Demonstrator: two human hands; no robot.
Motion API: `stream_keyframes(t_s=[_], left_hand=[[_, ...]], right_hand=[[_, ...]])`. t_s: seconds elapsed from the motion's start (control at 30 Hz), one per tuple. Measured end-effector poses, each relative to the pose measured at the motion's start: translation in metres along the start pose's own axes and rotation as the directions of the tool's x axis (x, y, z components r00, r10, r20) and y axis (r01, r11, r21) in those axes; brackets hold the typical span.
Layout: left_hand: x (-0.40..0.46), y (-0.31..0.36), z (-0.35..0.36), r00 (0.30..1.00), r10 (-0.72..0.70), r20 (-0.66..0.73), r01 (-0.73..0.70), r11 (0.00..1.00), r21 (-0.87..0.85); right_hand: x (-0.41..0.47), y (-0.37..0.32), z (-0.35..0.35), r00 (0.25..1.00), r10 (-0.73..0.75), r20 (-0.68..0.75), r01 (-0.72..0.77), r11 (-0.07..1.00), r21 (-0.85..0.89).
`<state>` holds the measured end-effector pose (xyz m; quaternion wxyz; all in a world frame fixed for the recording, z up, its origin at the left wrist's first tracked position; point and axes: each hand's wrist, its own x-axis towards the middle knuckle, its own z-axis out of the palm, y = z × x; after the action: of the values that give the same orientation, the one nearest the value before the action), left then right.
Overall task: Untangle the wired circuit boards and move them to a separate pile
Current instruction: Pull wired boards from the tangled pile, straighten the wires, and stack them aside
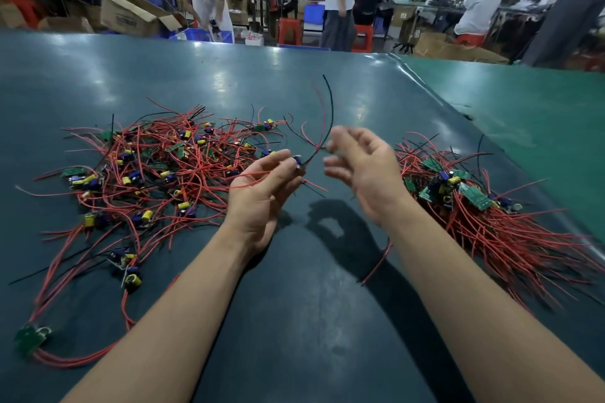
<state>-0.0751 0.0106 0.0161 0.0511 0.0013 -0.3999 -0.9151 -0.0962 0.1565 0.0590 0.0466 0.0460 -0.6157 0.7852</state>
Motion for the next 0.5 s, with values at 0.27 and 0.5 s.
stream_keyframes(t_s=[0.27,0.5], left_hand=[[-0.007,-0.014,0.001,0.990,0.109,0.091,-0.135,0.927,0.349],[-0.010,-0.017,0.002,0.977,0.156,0.148,-0.212,0.814,0.541]], right_hand=[[-0.035,0.035,-0.018,0.997,0.056,0.061,-0.050,0.994,-0.099],[-0.040,0.036,-0.018,0.999,0.028,-0.047,-0.032,0.995,-0.097]])
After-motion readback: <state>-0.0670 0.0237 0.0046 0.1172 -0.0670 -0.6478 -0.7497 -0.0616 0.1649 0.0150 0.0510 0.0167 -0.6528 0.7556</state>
